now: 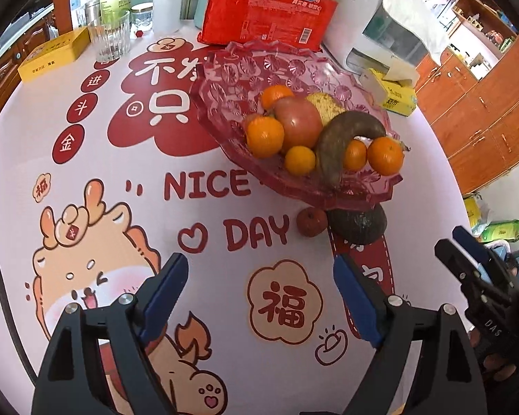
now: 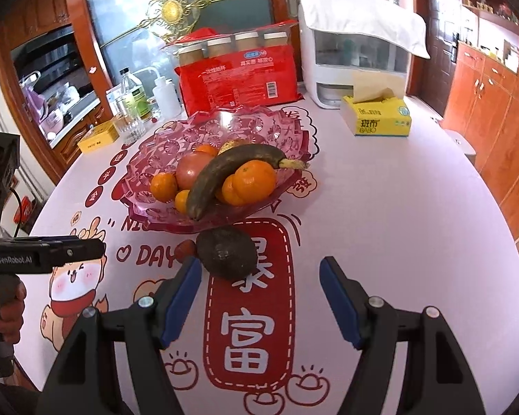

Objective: Organize fruits
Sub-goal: 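Lower the left tool toward the lychee while the right tool approaches the avocado, then close the left tool on the lychee while the right tool grasps the avocado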

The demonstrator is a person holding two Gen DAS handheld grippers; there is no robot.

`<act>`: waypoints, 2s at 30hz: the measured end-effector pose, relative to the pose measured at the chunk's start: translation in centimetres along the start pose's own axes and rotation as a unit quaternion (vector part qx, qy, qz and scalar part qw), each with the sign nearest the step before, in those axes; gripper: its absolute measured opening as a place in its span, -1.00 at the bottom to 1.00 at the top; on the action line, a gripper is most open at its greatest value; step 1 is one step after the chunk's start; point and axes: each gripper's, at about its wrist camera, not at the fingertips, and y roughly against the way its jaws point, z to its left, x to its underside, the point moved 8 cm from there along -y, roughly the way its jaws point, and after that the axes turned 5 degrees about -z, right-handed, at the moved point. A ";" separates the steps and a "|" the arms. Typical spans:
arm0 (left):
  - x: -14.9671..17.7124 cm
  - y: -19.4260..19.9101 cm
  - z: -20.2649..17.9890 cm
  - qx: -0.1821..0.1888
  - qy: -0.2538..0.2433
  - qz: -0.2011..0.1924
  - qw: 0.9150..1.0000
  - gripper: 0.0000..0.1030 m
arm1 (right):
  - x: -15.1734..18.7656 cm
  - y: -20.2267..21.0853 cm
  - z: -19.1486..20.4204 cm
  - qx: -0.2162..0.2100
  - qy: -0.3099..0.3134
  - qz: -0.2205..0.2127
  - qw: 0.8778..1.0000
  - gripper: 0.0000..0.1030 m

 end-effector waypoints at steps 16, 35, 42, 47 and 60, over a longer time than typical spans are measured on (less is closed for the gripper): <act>0.5 -3.8 -2.4 0.000 0.025 -0.020 0.999 0.65 | 0.8 -2.8 1.3 -0.075 0.127 0.027 0.989 0.43; -0.9 -7.9 -3.8 -0.012 0.015 -0.049 0.999 0.44 | 2.7 -7.1 3.7 -0.127 0.248 -0.019 0.960 0.43; -1.0 -8.8 -3.7 -0.005 0.020 -0.045 0.999 0.22 | 2.8 -8.1 4.0 -0.132 0.241 -0.023 0.961 0.43; -0.8 -9.1 -3.9 0.008 0.030 -0.046 0.998 0.10 | 2.6 -8.8 3.8 -0.131 0.224 -0.022 0.965 0.39; -0.9 -9.4 -4.8 0.051 0.040 -0.050 0.997 -0.43 | 2.7 -9.9 4.0 -0.144 0.195 -0.003 0.970 0.13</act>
